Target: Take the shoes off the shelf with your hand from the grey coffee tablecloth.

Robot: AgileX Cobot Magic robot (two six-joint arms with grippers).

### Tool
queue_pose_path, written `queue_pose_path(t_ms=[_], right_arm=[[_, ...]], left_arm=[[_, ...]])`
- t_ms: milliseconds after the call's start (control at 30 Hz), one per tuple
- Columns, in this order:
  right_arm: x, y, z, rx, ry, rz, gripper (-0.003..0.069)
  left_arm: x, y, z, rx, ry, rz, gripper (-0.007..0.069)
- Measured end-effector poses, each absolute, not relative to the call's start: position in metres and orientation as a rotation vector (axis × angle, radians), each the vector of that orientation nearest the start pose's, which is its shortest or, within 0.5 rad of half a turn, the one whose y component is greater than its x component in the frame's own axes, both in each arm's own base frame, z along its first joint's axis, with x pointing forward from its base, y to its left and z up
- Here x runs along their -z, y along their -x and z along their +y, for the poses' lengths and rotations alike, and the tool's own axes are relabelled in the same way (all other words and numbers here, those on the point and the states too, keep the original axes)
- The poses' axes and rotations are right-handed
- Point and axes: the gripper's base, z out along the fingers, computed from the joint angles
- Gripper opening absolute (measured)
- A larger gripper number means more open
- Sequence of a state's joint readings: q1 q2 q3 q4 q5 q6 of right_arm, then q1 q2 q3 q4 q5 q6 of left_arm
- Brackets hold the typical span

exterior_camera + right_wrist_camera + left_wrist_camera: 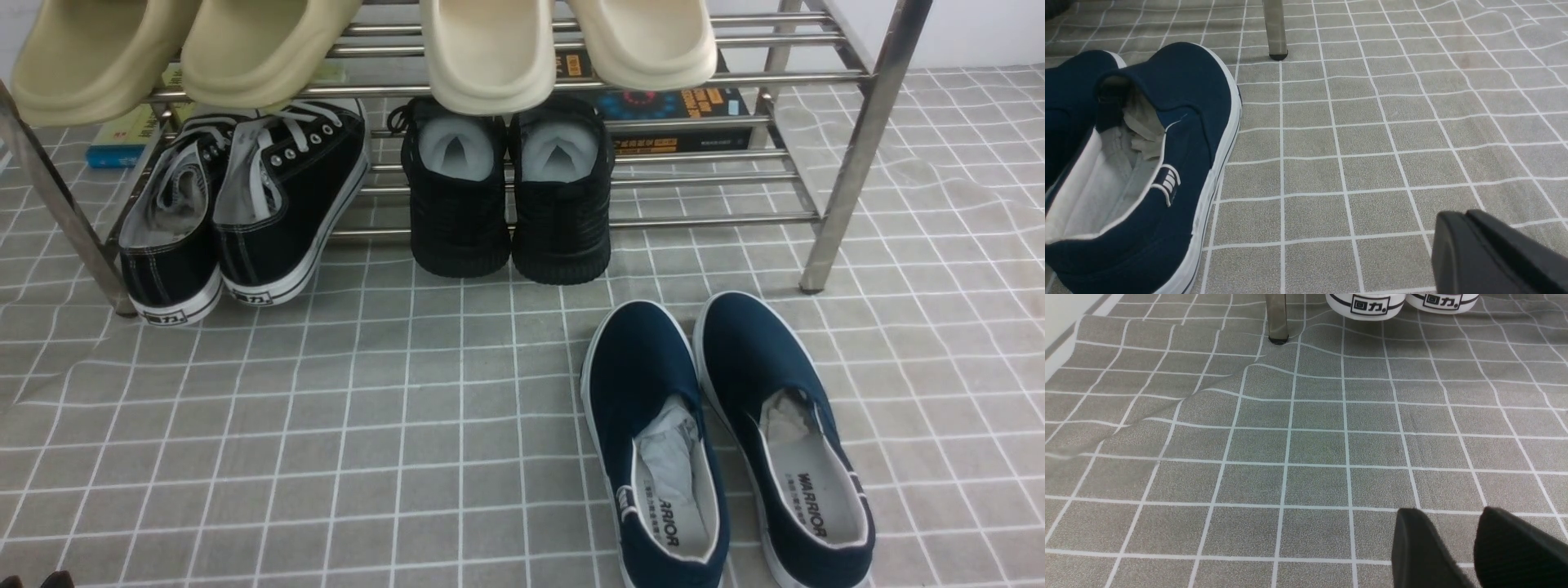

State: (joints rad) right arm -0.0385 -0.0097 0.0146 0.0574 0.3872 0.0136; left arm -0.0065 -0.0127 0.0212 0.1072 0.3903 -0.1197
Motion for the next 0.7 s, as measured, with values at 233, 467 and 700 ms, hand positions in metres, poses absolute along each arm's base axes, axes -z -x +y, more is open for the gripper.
queue_pose_path(t_ms=[233, 467, 700], right_arm=[[-0.1741, -0.0521, 0.0000, -0.040, -0.084, 1.873, 0.0043], [-0.1741, -0.0521, 0.0000, -0.040, -0.084, 1.873, 0.0054], [-0.1741, -0.0521, 0.0000, -0.040, -0.084, 1.873, 0.0064]], left_arm=[[-0.1719, -0.0520, 0.0034, -0.020, 0.041, 1.880, 0.0240], [-0.1719, -0.0520, 0.0034, -0.020, 0.041, 1.880, 0.0240], [-0.1719, -0.0520, 0.0034, -0.020, 0.041, 1.880, 0.0240]])
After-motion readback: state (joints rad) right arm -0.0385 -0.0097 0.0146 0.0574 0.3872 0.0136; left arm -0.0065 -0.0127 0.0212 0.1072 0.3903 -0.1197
